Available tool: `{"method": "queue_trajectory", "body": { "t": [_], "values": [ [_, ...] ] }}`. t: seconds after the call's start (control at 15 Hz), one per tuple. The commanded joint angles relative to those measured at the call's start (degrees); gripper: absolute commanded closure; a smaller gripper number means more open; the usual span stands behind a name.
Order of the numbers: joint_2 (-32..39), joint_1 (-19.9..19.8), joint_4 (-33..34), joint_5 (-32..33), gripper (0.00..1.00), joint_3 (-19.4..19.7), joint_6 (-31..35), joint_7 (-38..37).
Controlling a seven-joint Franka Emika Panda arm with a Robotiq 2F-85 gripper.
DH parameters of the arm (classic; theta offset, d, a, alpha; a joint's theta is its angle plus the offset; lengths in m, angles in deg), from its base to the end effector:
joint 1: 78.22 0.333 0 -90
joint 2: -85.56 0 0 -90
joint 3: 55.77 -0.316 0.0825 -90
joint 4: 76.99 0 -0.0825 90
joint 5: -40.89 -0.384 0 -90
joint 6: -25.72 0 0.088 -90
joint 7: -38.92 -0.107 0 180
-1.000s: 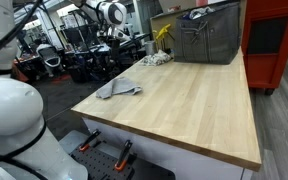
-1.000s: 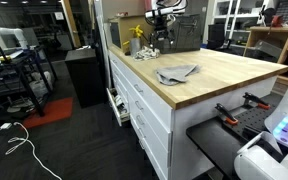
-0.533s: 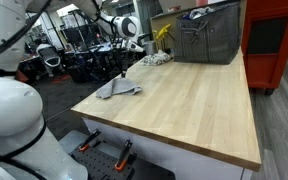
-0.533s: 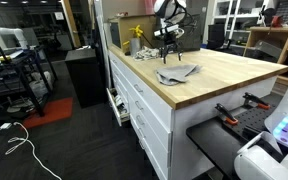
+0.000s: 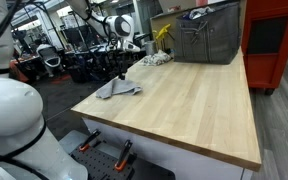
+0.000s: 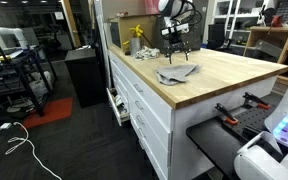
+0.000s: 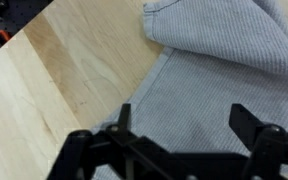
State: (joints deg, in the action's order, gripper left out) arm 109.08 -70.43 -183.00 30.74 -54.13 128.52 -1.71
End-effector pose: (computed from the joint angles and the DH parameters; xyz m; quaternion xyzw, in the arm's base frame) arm 0.5767 0.0779 0.2748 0.9144 -0.3248 -0.2403 0.0238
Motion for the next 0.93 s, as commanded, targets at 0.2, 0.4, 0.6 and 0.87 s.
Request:
{"method": "queue_trajectory", "body": {
  "t": [0.2,0.4,0.6,0.87],
  "values": [
    [2.01,-0.48,0.69,0.13,0.0,-0.32,-0.01,-0.09],
    [4.07,-0.12,3.79,0.95,0.0,-0.41,1.71,0.69],
    [1.52,-1.14,-0.84,0.27,0.0,0.56,11.41,1.29],
    [1.73,-4.25,-8.65,-0.9,0.0,2.11,21.19,3.74]
  ]
}}
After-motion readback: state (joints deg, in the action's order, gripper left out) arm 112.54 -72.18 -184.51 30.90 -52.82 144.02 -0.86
